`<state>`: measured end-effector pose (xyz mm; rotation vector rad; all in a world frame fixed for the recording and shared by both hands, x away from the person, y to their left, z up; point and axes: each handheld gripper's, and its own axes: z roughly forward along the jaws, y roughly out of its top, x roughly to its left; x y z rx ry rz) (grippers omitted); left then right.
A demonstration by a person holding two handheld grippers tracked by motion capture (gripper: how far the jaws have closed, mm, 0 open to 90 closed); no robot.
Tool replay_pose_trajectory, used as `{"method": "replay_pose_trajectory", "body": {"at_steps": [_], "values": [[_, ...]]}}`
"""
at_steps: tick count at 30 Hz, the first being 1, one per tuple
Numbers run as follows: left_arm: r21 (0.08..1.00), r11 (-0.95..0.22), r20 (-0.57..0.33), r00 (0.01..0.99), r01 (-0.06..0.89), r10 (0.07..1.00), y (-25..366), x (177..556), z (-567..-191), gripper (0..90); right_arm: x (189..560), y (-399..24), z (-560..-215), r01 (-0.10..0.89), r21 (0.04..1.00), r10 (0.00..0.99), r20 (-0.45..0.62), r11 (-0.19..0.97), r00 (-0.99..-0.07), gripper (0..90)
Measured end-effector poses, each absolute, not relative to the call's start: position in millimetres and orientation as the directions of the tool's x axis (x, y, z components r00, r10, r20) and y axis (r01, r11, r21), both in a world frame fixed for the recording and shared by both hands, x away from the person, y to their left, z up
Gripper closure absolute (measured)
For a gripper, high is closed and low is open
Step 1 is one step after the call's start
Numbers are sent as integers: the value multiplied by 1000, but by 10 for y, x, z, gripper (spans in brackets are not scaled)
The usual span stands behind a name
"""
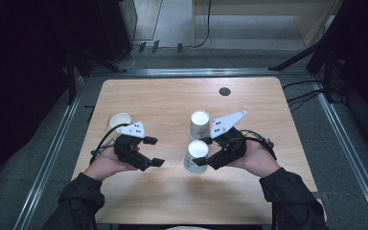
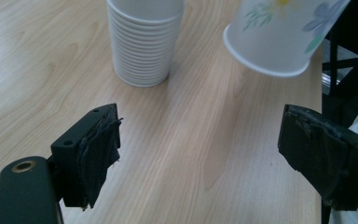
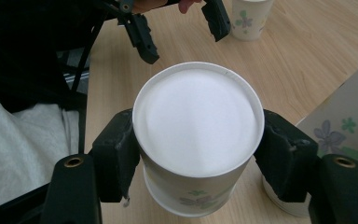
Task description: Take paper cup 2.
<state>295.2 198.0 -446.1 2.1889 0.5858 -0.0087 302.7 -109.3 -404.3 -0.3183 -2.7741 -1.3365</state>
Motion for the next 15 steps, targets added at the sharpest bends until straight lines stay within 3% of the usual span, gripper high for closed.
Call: {"method": "replay_pose_trajectory", "body": {"at_steps": [15], "values": [[761, -528, -216, 915, 376, 341, 1724, 2932, -4617, 131, 3096, -987, -4290, 232, 778, 169, 163, 584, -972, 351]]}}
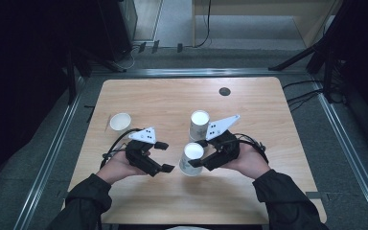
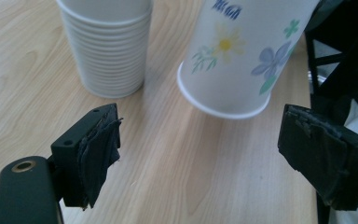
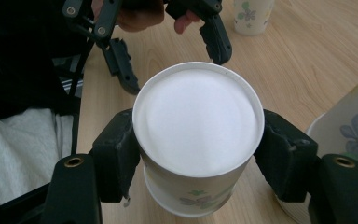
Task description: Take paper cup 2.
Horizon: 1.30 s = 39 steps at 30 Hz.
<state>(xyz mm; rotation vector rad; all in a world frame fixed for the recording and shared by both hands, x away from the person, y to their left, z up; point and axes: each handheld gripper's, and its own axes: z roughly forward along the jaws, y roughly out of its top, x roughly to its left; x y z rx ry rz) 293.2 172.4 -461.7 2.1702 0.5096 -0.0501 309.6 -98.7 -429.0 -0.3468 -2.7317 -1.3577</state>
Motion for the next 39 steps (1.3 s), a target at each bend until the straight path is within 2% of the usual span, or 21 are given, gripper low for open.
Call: {"method": "replay_pose_trajectory", "body": {"at_steps": [26, 28, 31, 39], "values": [[788, -532, -198, 946, 310, 257, 1465, 2864, -4705, 153, 3060, -817, -4306, 242, 802, 125, 208, 547, -970, 352], [791, -532, -192, 948, 303, 254, 1467, 2864, -4701, 164, 3056, -811, -4305, 245, 801, 125, 212, 546, -969, 352], [797, -532, -181, 954, 284, 238, 1477, 2855, -4695, 246, 3054, -804, -4308, 242, 801, 126, 207, 548, -970, 352], [804, -528, -179, 958, 273, 222, 1487, 2849, -4688, 297, 3070, -805, -4328, 263, 802, 124, 234, 537, -964, 354]]}}
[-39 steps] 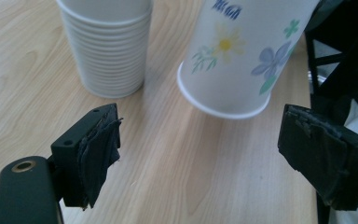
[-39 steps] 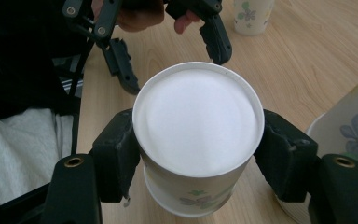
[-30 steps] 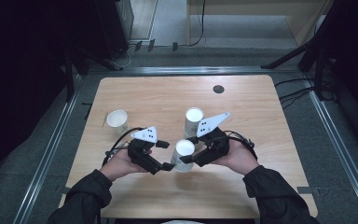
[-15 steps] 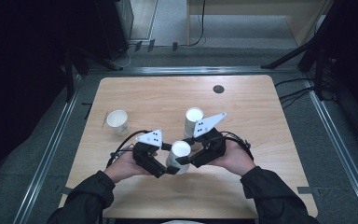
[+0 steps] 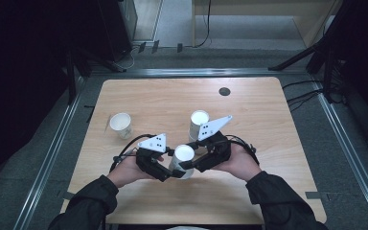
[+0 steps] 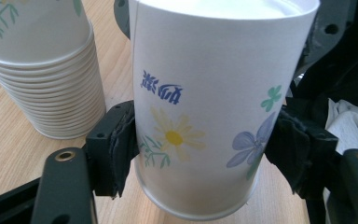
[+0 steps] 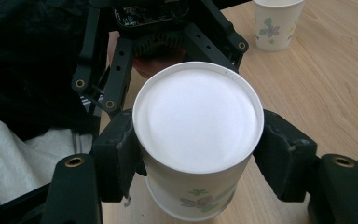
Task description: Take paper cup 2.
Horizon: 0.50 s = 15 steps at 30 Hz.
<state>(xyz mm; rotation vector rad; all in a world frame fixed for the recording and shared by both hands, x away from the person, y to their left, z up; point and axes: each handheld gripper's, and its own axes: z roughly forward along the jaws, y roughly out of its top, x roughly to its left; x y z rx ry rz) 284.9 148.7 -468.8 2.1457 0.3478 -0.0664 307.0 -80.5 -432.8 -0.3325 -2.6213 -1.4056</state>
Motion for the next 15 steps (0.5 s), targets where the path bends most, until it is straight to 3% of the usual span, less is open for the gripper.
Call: {"method": "replay_pose_trajectory", "body": {"at_steps": [8, 15], "values": [[798, -537, -191, 960, 274, 206, 1502, 2859, -4676, 328, 3082, -815, -4341, 265, 802, 108, 246, 535, -963, 346], [781, -558, -179, 956, 281, 231, 1602, 2886, -4611, 327, 3092, -911, -4359, 257, 807, 135, 220, 531, -966, 267]]}}
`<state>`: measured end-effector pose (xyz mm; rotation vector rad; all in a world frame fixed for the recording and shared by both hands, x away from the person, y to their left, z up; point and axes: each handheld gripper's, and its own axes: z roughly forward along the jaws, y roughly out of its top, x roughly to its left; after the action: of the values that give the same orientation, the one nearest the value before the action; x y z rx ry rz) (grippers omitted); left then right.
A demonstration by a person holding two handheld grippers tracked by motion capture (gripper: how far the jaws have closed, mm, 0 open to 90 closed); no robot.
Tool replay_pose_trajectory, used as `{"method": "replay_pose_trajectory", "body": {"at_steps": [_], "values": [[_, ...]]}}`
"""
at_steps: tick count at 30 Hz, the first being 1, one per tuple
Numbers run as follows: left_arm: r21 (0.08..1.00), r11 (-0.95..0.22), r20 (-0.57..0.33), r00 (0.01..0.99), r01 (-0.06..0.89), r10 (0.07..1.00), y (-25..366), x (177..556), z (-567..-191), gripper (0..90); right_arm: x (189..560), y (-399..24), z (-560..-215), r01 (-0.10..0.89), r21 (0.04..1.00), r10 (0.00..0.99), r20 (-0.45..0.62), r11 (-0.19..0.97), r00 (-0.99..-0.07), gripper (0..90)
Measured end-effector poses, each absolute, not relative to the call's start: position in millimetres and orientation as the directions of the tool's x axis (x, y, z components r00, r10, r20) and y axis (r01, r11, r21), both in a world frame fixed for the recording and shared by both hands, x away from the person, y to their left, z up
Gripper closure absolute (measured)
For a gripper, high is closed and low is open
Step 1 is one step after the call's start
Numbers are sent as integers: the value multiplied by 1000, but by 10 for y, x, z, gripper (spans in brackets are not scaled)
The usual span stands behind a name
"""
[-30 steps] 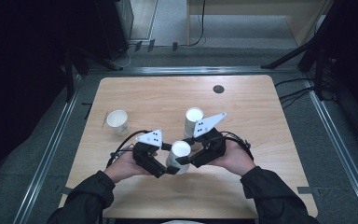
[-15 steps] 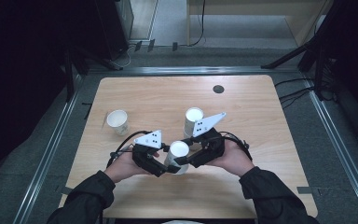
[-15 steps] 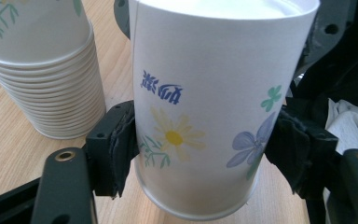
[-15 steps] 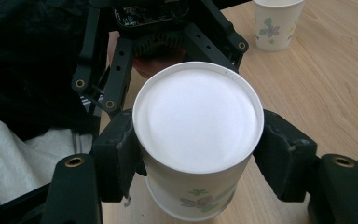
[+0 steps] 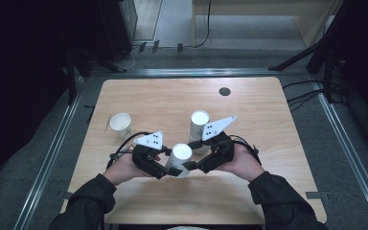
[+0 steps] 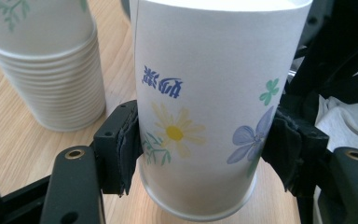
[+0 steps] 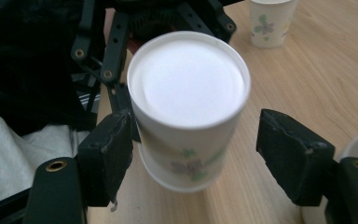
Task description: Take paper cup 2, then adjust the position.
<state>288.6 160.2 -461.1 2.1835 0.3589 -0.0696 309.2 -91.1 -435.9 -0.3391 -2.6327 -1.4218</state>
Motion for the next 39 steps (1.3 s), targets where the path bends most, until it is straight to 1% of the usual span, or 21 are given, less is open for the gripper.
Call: {"method": "replay_pose_trajectory", "body": {"at_steps": [3, 11, 19, 25, 30, 39], "values": [[752, -606, -141, 961, 260, 237, 1617, 2884, -4579, 324, 3084, -963, -4373, 253, 806, 151, 203, 535, -967, 267], [707, -657, -145, 963, 262, 228, 1619, 2919, -4545, 324, 3011, -1017, -4447, 208, 801, 146, 151, 561, -978, 282], [659, -702, -161, 962, 272, 221, 1613, 2966, -4556, 322, 2998, -1014, -4559, 221, 778, 163, 154, 588, -975, 282], [631, -735, -142, 968, 249, 207, 1606, 3039, -4485, 322, 2999, -1003, -4571, 222, 778, 169, 150, 588, -974, 282], [576, -785, -91, 973, 227, 214, 1573, 3096, -4453, 321, 3037, -1009, -4598, 228, 778, 183, 147, 586, -972, 282], [541, -809, -103, 973, 230, 208, 1553, 3112, -4476, 321, 3062, -994, -4613, 229, 786, 187, 146, 574, -971, 273]]}}
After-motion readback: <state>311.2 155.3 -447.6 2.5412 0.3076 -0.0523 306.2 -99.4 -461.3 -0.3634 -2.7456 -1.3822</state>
